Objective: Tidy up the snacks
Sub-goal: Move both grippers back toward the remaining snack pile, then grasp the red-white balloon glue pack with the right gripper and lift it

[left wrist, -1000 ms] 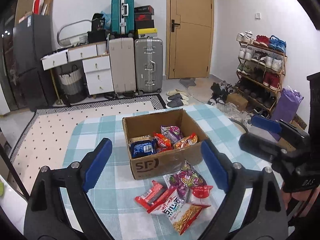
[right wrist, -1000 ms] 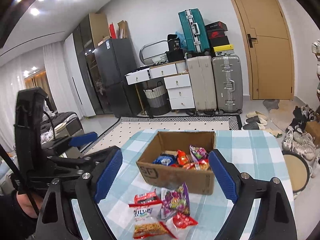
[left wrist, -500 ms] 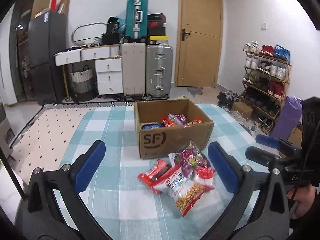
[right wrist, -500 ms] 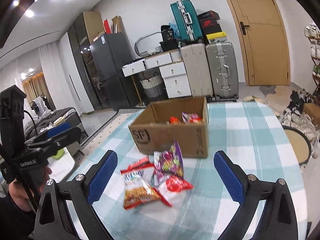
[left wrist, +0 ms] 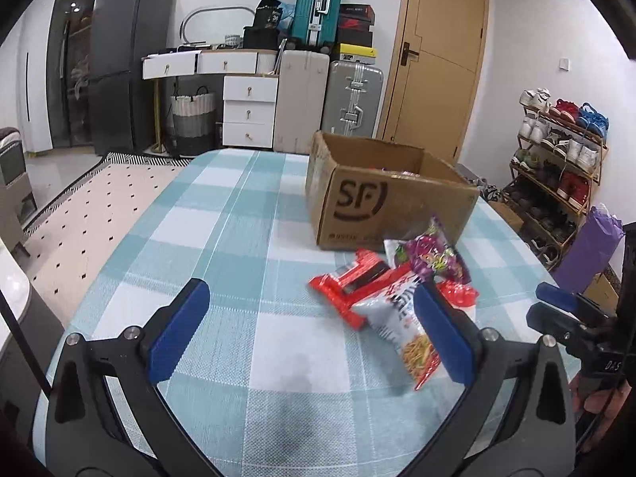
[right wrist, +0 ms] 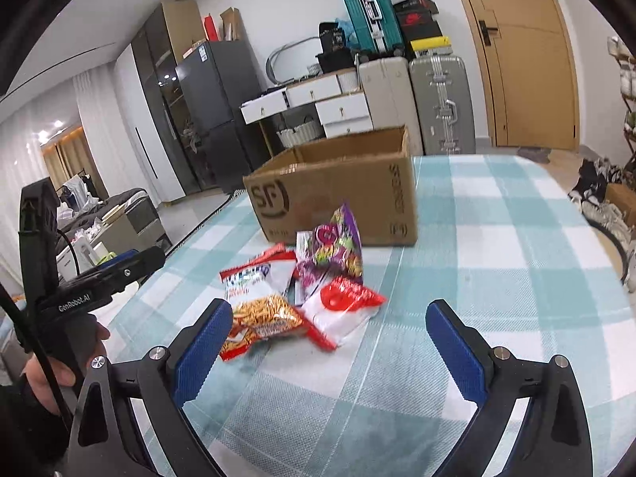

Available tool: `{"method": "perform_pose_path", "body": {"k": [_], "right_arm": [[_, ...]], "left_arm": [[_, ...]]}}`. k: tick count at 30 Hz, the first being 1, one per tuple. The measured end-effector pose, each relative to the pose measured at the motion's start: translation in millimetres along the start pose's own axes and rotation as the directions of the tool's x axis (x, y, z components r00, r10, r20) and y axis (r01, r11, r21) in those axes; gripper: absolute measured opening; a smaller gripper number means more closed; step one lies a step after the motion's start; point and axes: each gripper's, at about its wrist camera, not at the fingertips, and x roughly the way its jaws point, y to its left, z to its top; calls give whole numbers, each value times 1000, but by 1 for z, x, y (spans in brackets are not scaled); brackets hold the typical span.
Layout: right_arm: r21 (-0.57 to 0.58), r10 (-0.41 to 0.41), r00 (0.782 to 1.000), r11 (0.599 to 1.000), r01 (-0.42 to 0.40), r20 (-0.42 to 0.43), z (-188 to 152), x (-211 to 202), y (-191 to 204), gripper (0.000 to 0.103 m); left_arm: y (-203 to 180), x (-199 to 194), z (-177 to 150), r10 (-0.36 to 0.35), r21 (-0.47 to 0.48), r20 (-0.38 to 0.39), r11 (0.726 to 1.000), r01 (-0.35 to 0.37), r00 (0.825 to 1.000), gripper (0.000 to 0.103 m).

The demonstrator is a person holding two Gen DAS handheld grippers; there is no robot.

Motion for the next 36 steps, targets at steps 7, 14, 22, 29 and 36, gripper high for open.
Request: {"method": "perform_pose_path", "body": {"k": [7, 14, 22, 29, 36], "right_arm": [[-4, -13, 1000, 1000, 13, -24, -1, 19, -1, 99], [38, -61, 990, 997, 66, -130, 5, 49, -11, 99], [57, -97, 967, 992, 113, -236, 15, 94, -12, 99], [-2, -187, 941, 981, 194, -282, 20, 118, 2, 81], [-101, -250, 928, 968, 230, -276, 16, 122, 20, 51]], "left_arm": [[8, 12, -12, -1, -11, 11, 1000, 1, 1000, 102], [2, 14, -16, -30, 6, 38, 1000, 30, 999, 102], [1, 11, -16, -35, 18, 48, 999, 34, 998, 102], [7, 15, -15, -25, -7, 29, 1000, 26, 999, 102], [17, 22, -15, -19, -53, 6, 998, 20, 1000, 102]]}}
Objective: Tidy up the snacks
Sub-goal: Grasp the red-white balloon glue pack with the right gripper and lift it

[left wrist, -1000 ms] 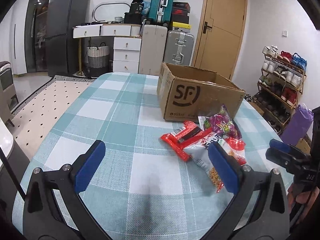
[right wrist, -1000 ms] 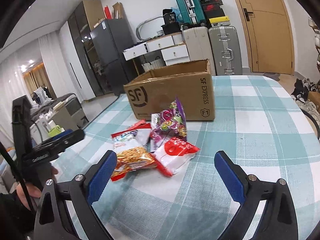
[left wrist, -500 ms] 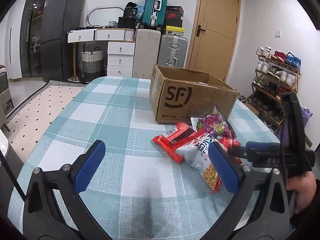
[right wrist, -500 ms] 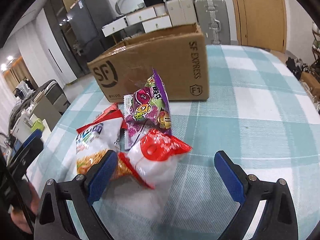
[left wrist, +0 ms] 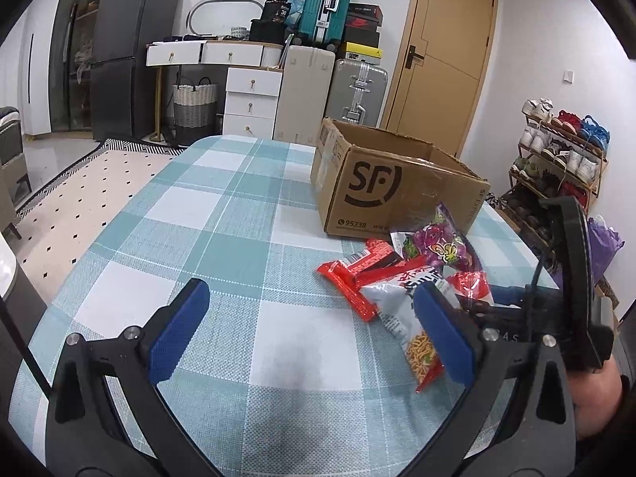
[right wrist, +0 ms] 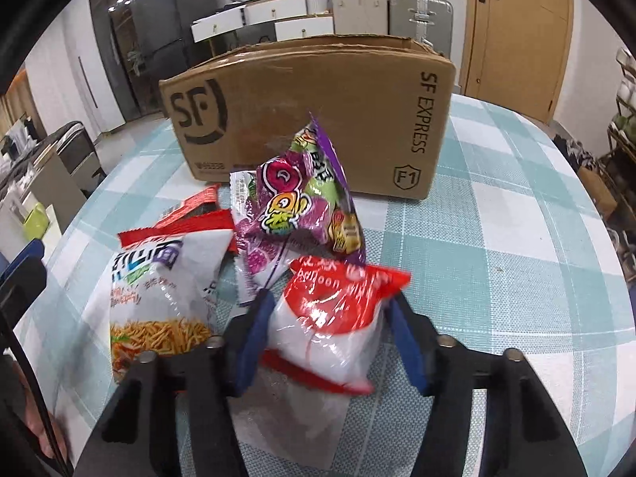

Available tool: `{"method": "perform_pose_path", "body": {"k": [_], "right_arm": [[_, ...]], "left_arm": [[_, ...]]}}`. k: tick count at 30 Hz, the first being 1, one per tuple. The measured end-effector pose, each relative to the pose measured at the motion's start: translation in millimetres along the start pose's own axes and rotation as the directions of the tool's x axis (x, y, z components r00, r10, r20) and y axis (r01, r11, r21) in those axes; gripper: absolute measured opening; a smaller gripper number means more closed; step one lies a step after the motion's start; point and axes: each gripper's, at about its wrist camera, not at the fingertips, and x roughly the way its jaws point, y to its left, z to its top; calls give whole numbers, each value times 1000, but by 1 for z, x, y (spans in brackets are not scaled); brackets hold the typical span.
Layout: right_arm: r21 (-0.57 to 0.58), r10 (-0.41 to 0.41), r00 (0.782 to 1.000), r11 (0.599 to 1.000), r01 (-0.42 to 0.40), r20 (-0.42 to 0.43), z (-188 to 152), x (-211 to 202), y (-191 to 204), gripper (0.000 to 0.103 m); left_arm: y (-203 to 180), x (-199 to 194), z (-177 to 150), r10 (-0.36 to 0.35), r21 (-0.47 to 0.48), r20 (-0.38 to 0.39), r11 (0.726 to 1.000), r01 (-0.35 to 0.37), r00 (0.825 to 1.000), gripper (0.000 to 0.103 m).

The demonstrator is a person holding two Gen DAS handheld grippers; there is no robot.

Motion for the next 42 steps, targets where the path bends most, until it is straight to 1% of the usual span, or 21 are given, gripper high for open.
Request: {"method": "perform_pose_path", "body": {"k": [1, 4, 6, 13, 17, 21, 25, 27, 29, 31, 33, 37, 38, 40, 41, 42], "right_arm": [[-4, 5, 1000, 1000, -5, 2, 0, 0, 1, 49], [4, 44, 999, 999, -44, 8, -1, -2, -1, 46], [23, 65, 998, 998, -66, 27, -2, -7, -4, 46], [44, 92, 991, 994, -96, 95, -22, -33, -23, 46], [76, 119, 984, 989, -130, 130, -29, -44, -36, 46], [70, 137, 973, 986, -152, 188, -35, -59, -43, 46], [68, 154, 957, 982, -175, 247, -40, -74, -48, 46], [65, 163, 952, 980, -186, 260, -40, -76, -49, 46], [60, 171, 947, 979, -194, 271, -41, -79, -49, 46], [57, 180, 943, 977, -204, 281, -41, -81, -49, 46], [50, 184, 939, 977, -207, 290, -42, -83, -48, 46], [48, 188, 932, 976, -213, 309, -44, -87, -49, 46], [54, 188, 930, 975, -215, 317, -45, -89, -50, 46], [74, 181, 927, 974, -216, 327, -45, -90, -54, 46], [91, 172, 927, 973, -213, 333, -46, -91, -57, 46], [104, 163, 926, 972, -209, 339, -46, -91, -60, 46]], "left_arm": [[0, -1, -1, 1, -1, 1, 1000, -1, 1000, 102], [0, -1, -2, 8, 0, 3, 1000, -8, 1000, 102], [0, 0, -2, 10, 2, 3, 1000, -10, 1000, 102], [-3, 0, -3, 27, 15, 6, 1000, -27, 1000, 102], [-4, 1, -2, 36, 19, -4, 999, -36, 999, 102], [-2, 5, -2, 51, 11, -18, 999, -50, 999, 102], [-4, 14, -2, 51, 22, -57, 999, -50, 997, 102], [-8, 21, -3, 53, 38, -88, 998, -50, 995, 102], [-11, 26, -5, 36, 26, -110, 999, -33, 993, 102], [-17, 26, -6, 2, 2, -121, 1000, -1, 993, 102], [-30, 28, -5, -23, 7, -134, 1000, 24, 991, 102], [-61, 36, -2, -30, 63, -157, 997, 40, 987, 102], [-69, 41, -2, -26, 76, -172, 996, 40, 985, 102], [-81, 58, 0, 16, 86, -221, 996, 3, 975, 102], [-83, 64, 0, 43, 69, -237, 997, -27, 970, 102], [-82, 70, 0, 51, 35, -261, 998, -43, 964, 102]]}}
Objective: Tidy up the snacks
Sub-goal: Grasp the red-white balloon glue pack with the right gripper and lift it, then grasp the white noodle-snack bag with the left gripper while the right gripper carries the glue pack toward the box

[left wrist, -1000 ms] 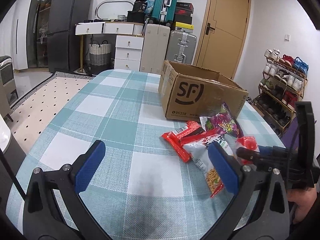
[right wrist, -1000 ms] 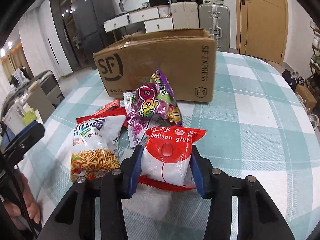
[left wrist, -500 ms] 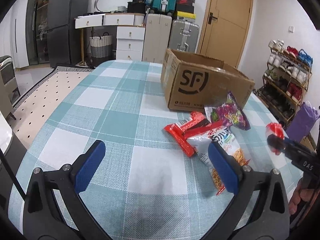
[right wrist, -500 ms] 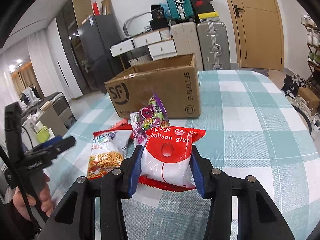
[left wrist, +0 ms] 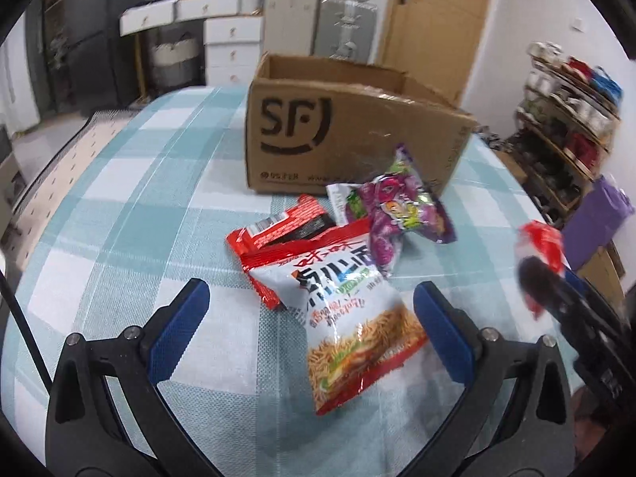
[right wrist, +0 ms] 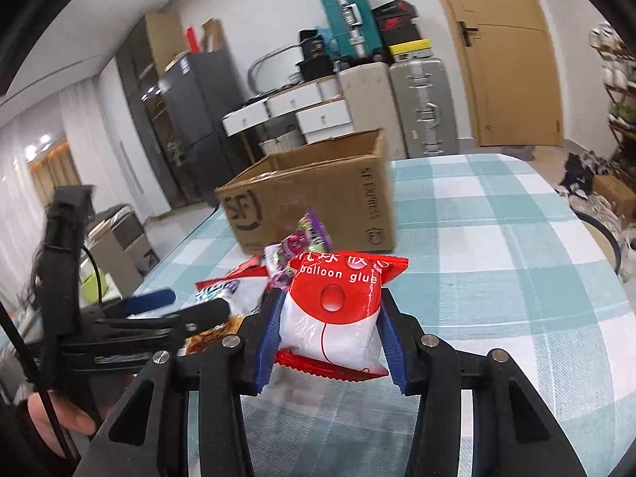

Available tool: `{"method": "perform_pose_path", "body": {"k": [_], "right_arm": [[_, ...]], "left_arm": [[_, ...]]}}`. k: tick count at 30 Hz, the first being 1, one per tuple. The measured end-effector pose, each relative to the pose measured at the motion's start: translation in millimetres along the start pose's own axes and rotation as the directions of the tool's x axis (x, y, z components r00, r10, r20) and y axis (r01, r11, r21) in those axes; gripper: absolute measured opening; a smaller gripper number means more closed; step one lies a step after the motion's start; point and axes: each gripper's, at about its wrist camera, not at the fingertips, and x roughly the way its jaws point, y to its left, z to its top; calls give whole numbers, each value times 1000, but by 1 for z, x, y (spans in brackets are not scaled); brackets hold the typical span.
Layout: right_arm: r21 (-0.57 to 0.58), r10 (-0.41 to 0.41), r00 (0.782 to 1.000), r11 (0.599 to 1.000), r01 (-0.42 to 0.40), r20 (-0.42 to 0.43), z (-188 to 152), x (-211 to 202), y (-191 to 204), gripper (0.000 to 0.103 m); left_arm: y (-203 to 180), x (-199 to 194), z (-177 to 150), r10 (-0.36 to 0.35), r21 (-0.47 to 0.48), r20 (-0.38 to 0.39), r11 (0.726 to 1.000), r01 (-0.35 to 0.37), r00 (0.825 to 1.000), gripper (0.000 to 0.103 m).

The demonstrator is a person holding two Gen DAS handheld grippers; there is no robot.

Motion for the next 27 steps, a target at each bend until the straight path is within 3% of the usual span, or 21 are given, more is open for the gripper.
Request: {"method": "perform_pose_path", "body": {"k": [3, 6, 8, 13, 17, 24, 27], "right_arm": [[25, -40, 998, 999, 39, 48, -1, -9, -4, 46], [14, -48, 997, 999, 48, 56, 0, -11, -3, 46], [-4, -48, 997, 999, 48, 53, 0, -11, 0, 46], [-3, -38, 998, 999, 39, 48, 0, -11, 0, 46], [24, -35, 998, 999, 34, 45, 0, -10, -6, 46], [25, -49, 998, 999, 48, 45, -1, -11, -5, 46], [-38, -62, 997, 997, 64, 40, -1, -10, 8, 46]], "left_arm": [[3, 14, 2, -21, -89, -57, 996, 16, 998, 100], [-1, 21, 3, -24, -75, -70, 997, 19, 997, 88], [-4, 19, 3, -51, -64, -65, 997, 47, 997, 71], [1, 12, -1, -99, -61, -65, 994, 95, 993, 42], [18, -1, -13, -143, -64, -64, 988, 139, 988, 39], [22, -24, -26, -118, -4, -31, 993, 118, 993, 38], [24, -35, -27, -119, -2, -2, 993, 119, 993, 38]]}}
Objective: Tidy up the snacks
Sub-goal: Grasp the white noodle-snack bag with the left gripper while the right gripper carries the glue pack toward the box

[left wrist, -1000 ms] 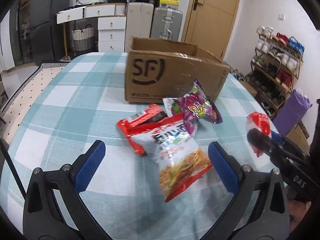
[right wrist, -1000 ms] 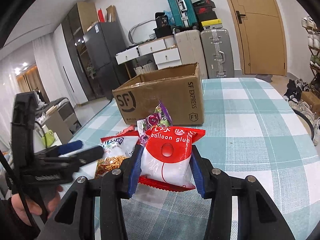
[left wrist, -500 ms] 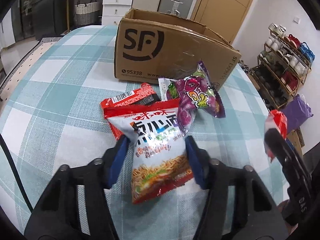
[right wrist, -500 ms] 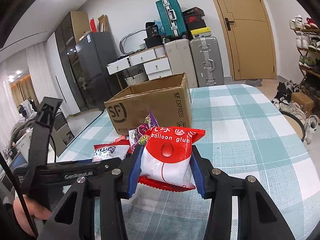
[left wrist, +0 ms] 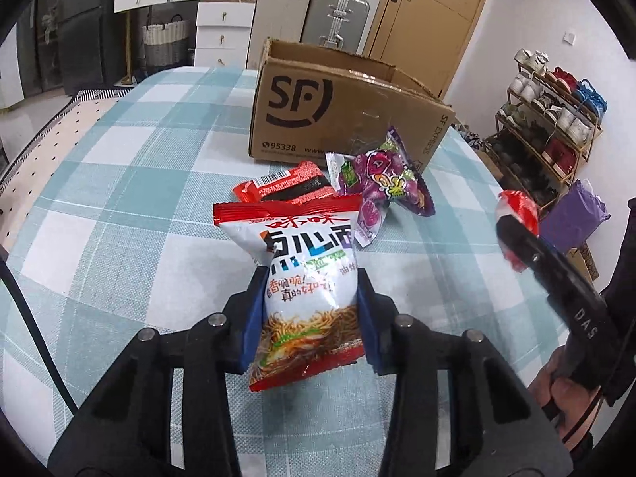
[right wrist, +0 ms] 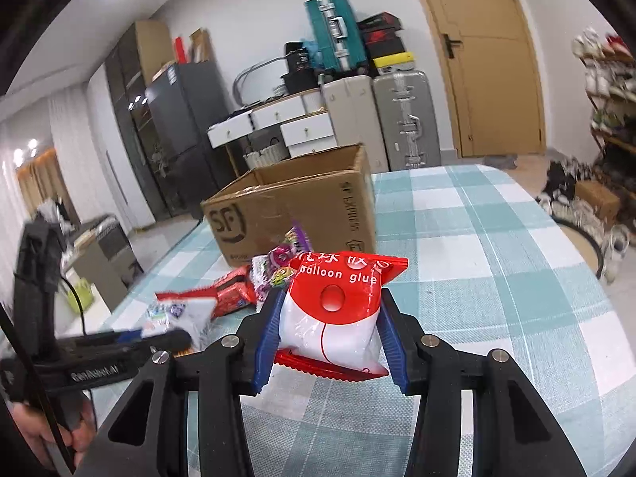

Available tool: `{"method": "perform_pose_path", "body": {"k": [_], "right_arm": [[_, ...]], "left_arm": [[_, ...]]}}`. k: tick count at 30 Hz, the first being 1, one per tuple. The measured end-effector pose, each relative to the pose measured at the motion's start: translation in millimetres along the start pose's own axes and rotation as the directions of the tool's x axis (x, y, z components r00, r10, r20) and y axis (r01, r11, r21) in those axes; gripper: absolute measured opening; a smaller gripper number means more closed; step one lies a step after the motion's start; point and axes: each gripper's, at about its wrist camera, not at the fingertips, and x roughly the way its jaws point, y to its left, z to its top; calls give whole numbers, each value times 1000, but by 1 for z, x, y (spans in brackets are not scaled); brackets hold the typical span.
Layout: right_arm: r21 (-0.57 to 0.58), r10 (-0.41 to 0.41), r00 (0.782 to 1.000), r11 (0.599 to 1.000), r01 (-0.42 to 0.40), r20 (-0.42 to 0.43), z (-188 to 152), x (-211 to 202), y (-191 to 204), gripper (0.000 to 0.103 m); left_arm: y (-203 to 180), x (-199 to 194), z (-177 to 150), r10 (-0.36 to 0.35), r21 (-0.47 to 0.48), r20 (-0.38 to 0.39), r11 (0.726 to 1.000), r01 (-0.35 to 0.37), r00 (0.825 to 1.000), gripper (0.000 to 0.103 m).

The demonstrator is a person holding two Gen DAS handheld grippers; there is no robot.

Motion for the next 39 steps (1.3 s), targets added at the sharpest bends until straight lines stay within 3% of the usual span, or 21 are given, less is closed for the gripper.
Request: {"method": "perform_pose_path", "body": {"k": [5, 17, 26, 39], "right_arm": [[-88, -9, 1000, 996, 9, 6, -2, -1, 17, 46], [-95, 57, 998, 994, -54, 23, 0, -25, 21, 46], [-88, 142, 989, 987, -137, 48, 41, -63, 32, 46], [-69, 280, 959, 958, -278, 30, 112, -98, 58, 46]], "left_arm": [[-1, -11, -1, -6, 8, 21, 1000, 6, 1000, 38], [5, -42, 5, -13, 31, 83, 999, 11, 996, 38], [8, -84, 24, -23, 37, 150, 999, 18, 988, 38], [8, -165, 83, -94, 95, 219, 993, 74, 971, 38]]}}
